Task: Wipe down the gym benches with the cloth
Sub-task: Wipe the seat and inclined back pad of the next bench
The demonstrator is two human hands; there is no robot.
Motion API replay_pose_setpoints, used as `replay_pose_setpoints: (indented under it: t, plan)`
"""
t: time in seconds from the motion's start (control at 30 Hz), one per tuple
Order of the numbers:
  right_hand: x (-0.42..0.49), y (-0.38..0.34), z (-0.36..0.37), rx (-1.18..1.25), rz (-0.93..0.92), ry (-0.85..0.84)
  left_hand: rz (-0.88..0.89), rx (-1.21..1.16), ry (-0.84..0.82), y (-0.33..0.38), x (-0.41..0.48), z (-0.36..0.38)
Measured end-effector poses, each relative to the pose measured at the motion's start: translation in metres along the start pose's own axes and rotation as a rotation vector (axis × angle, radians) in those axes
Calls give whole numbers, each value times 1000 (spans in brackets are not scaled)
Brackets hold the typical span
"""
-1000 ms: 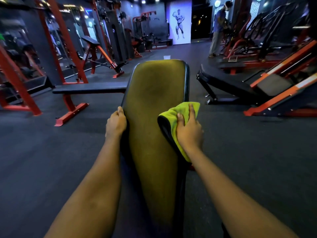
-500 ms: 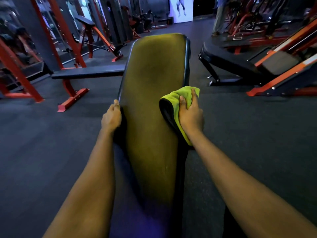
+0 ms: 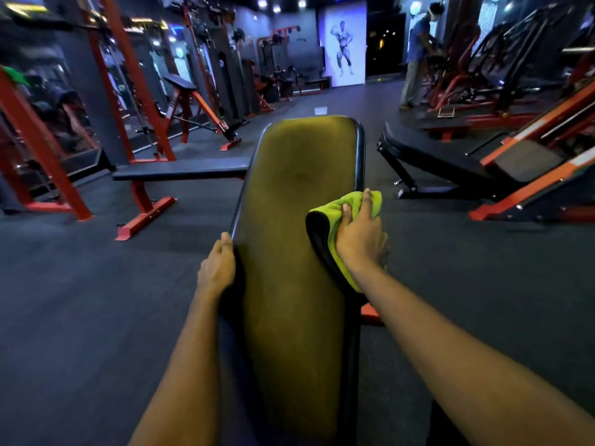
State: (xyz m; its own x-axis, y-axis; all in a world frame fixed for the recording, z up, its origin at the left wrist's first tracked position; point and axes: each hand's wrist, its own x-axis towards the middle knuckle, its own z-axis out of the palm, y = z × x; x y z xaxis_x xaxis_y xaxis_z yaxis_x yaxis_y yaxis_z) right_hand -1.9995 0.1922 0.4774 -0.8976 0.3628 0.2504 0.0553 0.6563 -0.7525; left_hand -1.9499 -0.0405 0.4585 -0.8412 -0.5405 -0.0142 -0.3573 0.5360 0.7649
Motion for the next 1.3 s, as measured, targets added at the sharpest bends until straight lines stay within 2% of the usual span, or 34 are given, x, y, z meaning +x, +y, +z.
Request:
replay_pose_setpoints:
  t: [0.17,0.43,0.57,0.67,0.77,0.87,0.97,1.07,1.2,1.3]
  plan:
    - [75,-32,1,-24,-52,11,-37,28,-43,16,22,0]
    - [167,-65,8,-33,-101,9,65,27,68,87,75,12]
    - [209,-79,11,-42,-176,10,19,143,65,110,92,24]
    - [212,-81,9,-24,-197,-27,-29,218,10,111,89,21]
    - [208,-75,3,8,-203,-84,-75,257,-112,124,83,11]
    - [215,-78,-19,23,-174,-139,-28,261,-118,162,77,-15]
    - [219,-95,-45,57,-218,-73,102,220,-14,217,76,-44]
    - [234,-135,-80,194,-223,-56,204,164,19,282,86,-79]
    - [251,-182,-120,487,-201,-250,289,40,-35,350,88,-106]
    - [260,-212,-146,583,-237,-489,407,20,-41,387,82,-116]
